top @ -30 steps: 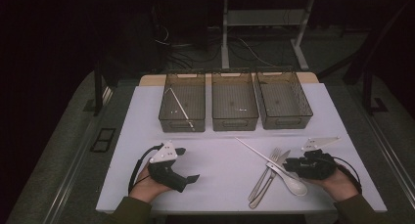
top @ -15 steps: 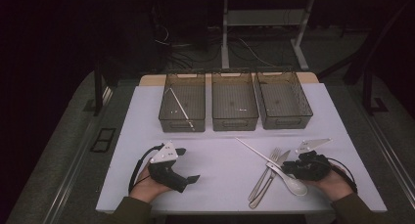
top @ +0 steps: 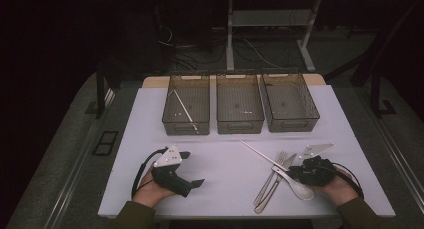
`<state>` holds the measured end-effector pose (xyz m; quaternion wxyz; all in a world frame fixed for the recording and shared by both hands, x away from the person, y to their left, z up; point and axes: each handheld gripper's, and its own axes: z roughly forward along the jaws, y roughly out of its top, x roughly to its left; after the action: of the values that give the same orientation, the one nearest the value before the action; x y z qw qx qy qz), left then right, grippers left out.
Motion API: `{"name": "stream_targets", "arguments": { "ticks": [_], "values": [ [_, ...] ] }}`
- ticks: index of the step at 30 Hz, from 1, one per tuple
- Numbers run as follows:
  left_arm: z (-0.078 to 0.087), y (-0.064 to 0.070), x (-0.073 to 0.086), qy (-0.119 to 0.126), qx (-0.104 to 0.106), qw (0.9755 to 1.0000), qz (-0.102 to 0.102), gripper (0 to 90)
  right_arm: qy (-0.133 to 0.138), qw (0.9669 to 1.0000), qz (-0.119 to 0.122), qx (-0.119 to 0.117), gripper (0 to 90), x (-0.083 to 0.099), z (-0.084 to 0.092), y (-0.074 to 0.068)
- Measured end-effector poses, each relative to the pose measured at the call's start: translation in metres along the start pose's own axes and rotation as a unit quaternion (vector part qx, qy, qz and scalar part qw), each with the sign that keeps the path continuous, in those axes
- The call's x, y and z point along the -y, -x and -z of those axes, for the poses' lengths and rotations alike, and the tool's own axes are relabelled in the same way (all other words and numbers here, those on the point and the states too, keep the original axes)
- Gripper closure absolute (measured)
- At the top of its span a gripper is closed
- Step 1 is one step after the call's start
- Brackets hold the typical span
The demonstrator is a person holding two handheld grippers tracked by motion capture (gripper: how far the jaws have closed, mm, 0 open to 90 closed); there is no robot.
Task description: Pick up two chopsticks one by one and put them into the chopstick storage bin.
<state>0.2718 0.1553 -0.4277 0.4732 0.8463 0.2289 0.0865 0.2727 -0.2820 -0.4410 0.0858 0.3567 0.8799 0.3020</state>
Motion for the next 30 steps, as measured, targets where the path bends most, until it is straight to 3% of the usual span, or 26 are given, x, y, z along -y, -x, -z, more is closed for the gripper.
{"name": "stream_targets", "arguments": {
  "ticks": [6, 10, 19, 30],
  "values": [
    [0.0, 0.001, 0.0, -0.001, 0.0, 1.0, 0.0, 0.0, 0.0, 0.9997, 0.021, 0.013, 77.5, 0.001, 0.0, -0.004],
    [-0.001, 0.001, 0.0, -0.001, 0.0, 1.0, 0.001, 0.0, 0.001, 0.9998, 0.012, 0.019, 83.1, 0.001, 0.0, -0.004],
    [0.0, 0.0, 0.0, 0.001, 0.0, 1.0, 0.001, 0.0, 0.002, 1.0, -0.007, 0.005, 83.6, -0.001, 0.002, 0.001],
    [0.0, -0.001, 0.0, 0.001, 0.0, 1.0, 0.003, 0.0, 0.036, 0.9989, -0.028, -0.007, 83.6, -0.003, 0.019, 0.006]
  ]
}}
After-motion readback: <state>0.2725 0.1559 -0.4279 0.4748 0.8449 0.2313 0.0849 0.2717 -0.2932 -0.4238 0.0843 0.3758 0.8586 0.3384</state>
